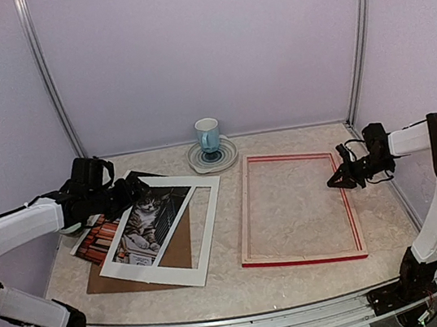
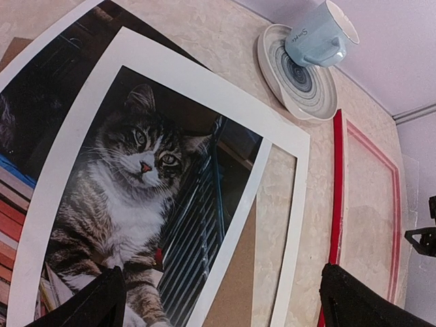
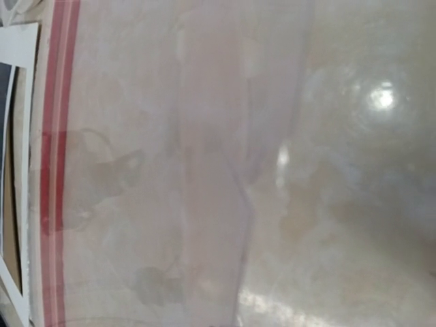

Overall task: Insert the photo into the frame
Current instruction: Place the glass panel at the frame body.

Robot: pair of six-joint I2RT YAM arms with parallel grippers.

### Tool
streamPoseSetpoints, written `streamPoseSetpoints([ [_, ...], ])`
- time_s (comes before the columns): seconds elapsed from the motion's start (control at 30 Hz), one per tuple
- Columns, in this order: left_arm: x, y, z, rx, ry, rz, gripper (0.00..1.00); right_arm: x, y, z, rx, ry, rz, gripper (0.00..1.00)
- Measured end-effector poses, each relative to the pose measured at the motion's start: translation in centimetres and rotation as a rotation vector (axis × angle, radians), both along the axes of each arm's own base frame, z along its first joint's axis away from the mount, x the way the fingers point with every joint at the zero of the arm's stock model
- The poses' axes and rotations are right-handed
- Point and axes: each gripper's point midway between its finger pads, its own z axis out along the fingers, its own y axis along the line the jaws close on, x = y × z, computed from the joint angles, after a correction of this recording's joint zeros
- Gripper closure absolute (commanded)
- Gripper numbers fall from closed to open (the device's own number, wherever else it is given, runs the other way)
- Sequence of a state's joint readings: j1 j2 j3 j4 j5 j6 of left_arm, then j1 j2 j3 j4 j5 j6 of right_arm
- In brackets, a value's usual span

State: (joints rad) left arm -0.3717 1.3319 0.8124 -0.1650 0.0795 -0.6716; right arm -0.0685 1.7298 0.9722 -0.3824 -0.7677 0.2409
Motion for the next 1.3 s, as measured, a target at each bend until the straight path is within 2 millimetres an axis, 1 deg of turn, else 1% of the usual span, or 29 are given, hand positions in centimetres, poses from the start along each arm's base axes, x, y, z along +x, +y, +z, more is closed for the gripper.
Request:
streamPoseSetpoints([
  [0.17, -0.1, -0.1, 0.0, -0.009, 0.004, -0.008, 0.02, 0.0, -0.5, 0.2, 0.0, 0.001, -0.001, 1.0],
  [0.27, -0.1, -0.2, 0.0, -0.015, 0.005, -0.013, 0.02, 0.3, -0.8, 0.7, 0.002, -0.014, 0.005, 1.0],
  [0.43, -0.2, -0.4, 0.0, -0.023, 0.009, -0.024, 0.02, 0.6, -0.7, 1.0, 0.005, -0.038, 0.029, 1.0],
  [0.8, -0.3, -1.1, -0.3, -0.05, 0.019, -0.055, 0.02, 0.0, -0.6, 0.4, -0.003, -0.032, 0.066, 1.0],
  [1.1, -0.5, -1.6, -0.3, -0.068, 0.022, -0.076, 0.02, -0.3, -1.0, -0.2, -0.044, -0.026, 0.071, 1.0],
  [1.3, -0.9, -2.1, -0.8, -0.079, 0.034, -0.095, 0.02, -0.4, -1.2, -0.4, -0.064, -0.027, 0.075, 1.0],
])
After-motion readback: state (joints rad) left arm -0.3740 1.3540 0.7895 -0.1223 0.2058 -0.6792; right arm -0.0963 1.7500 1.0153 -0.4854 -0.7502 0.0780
